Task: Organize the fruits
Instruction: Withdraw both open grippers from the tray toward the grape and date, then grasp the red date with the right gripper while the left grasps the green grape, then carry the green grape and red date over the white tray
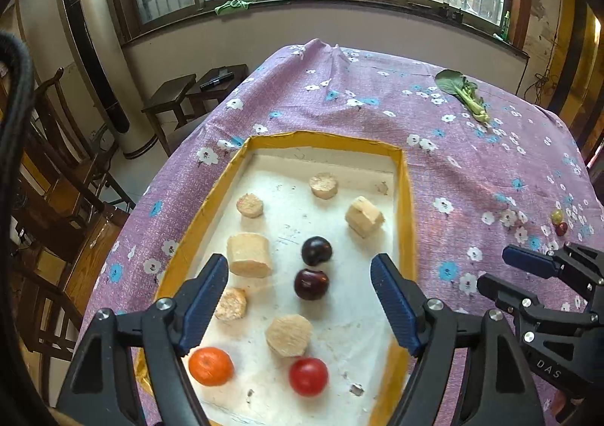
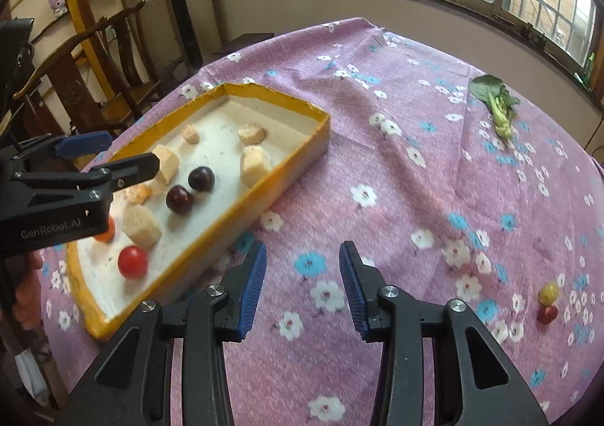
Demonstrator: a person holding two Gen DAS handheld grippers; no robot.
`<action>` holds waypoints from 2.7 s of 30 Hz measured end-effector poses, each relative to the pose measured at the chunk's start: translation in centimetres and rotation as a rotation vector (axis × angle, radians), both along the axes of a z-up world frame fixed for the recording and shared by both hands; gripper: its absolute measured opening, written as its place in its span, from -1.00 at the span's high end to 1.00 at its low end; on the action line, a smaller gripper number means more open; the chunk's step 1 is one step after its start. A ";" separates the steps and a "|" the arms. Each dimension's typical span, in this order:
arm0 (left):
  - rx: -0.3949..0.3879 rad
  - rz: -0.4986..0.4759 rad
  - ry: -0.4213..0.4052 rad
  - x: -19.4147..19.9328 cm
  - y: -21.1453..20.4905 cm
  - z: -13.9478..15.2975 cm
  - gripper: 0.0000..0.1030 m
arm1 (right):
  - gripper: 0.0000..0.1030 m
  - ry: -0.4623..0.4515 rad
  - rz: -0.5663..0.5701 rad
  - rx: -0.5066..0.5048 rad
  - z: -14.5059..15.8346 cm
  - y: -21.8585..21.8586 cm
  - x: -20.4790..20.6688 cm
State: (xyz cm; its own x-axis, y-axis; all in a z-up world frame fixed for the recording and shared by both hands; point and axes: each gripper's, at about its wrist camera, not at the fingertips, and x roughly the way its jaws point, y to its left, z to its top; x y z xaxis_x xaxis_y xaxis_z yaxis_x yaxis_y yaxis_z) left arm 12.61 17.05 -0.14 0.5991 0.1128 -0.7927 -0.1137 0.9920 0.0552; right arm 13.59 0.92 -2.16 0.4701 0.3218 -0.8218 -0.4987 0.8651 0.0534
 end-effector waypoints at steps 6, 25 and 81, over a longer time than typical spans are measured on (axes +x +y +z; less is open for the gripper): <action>-0.045 -0.075 0.000 -2.4 -6.2 0.6 -0.64 | 0.24 0.053 -0.067 0.033 -1.5 -6.4 -2.8; -0.067 -0.214 0.172 -3.1 -18.1 -4.0 -0.65 | 0.14 -0.002 -0.320 0.087 -3.2 -23.6 3.7; 0.005 -0.732 0.194 9.7 -34.8 -5.8 0.51 | 0.33 -0.019 -0.294 0.138 -3.6 -31.7 -3.2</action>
